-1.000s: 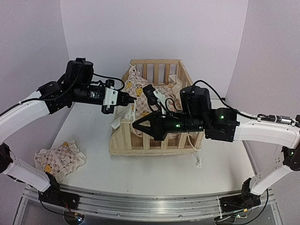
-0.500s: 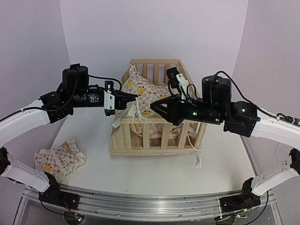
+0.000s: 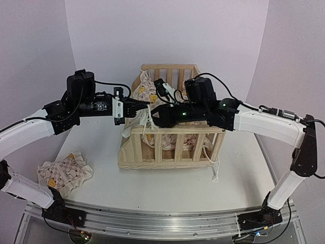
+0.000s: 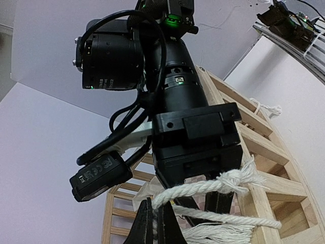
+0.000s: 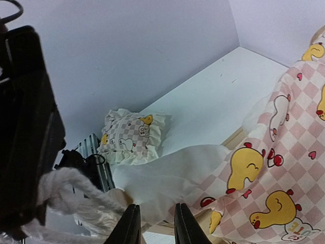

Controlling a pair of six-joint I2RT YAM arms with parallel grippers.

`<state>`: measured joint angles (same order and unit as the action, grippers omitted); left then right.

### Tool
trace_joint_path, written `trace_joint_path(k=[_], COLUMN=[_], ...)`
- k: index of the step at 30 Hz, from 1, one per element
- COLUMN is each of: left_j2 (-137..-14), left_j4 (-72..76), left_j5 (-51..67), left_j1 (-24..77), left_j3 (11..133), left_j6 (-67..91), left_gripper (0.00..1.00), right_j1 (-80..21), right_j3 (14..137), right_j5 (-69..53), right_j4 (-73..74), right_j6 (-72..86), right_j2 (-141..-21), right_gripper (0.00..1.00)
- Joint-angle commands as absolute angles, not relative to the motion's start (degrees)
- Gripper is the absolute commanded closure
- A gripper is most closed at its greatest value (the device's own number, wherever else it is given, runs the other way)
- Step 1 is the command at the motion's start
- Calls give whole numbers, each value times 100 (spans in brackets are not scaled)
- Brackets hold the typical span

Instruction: Set up the pet bed

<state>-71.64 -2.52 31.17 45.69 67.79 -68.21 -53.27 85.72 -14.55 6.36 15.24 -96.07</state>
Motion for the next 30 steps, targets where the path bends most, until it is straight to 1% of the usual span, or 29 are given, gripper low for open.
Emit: trace_joint_path(k=[1,3,6,14,16,18,21,24,26,30], left_j2=[-6915,-6900,-6926,-6979,-6974,-6984,-6997,-6952,-6935,-6955], left_j4=[281,245,253,257,255,255,226,179,187,199], left_j5=[3061,3068,3113,3085,3114,3120,3049,3032,3033,3006], left_j1=[4535,4535,4535,4536,4535,4535,4535,4535,4535,4535], left_j3=[6937,6944,6942,6994,6987,6995,7007,6986,6951,6934], left_j6=[-6681,-6679,-6666,-6592,-6569,-6554,-6539,-6533,-6522,-6530], left_gripper=[100,100,100,100,100,100,100,100,100,100], right_j1=[-5311,-5303,-5295,-5297,-5293,-5293,-5294,-5295,-5295,-5298], right_j3=[8335,8026,7952,7897,7943,8071,8199,8074,8063,8177], right_j5=[-2434,-2479,-2586,-2703,-2572,-2688,-2914,-2959,-2952,-3021], right_j4=[103,-36,-434,-853,-954,-1136,-1207,-1452,-1627,-1713], right_j6=[1634,1646,1773,1878,1920,1975,2025,2103,2187,2288], right_j2=[-9244,-9067,-9095,-9264,-9334,-9497,-9659,-9655,-9697,-9820], right_gripper=[73,70,66,65,65,64,58,54,55,69])
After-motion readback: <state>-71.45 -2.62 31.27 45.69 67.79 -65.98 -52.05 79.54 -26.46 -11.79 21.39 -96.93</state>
